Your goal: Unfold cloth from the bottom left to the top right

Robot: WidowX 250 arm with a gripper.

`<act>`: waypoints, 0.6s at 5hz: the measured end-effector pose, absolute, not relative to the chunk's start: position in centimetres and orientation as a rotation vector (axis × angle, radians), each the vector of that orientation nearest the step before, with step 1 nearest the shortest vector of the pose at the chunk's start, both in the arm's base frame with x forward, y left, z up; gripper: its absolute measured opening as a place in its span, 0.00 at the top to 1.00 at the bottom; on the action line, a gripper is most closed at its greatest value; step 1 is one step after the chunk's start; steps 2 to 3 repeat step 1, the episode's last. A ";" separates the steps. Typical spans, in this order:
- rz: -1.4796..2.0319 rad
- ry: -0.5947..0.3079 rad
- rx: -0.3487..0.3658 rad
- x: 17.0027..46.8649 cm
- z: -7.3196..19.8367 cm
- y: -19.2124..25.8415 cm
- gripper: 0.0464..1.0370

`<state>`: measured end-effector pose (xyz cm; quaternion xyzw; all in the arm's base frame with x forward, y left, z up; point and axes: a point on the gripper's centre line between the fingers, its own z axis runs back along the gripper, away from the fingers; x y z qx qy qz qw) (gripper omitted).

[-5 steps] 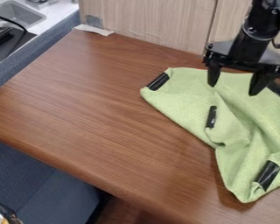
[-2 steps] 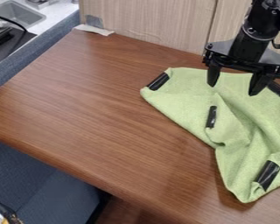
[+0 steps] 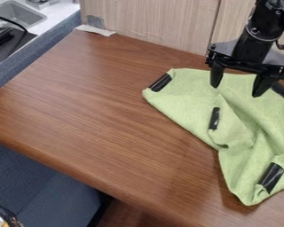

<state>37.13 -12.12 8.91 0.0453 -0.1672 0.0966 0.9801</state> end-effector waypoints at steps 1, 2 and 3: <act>0.195 -0.338 0.091 37.1 9.0 -12.1 0.04; 0.195 -0.338 0.091 37.1 9.0 -12.1 0.04; 0.195 -0.338 0.091 37.1 9.0 -12.1 0.04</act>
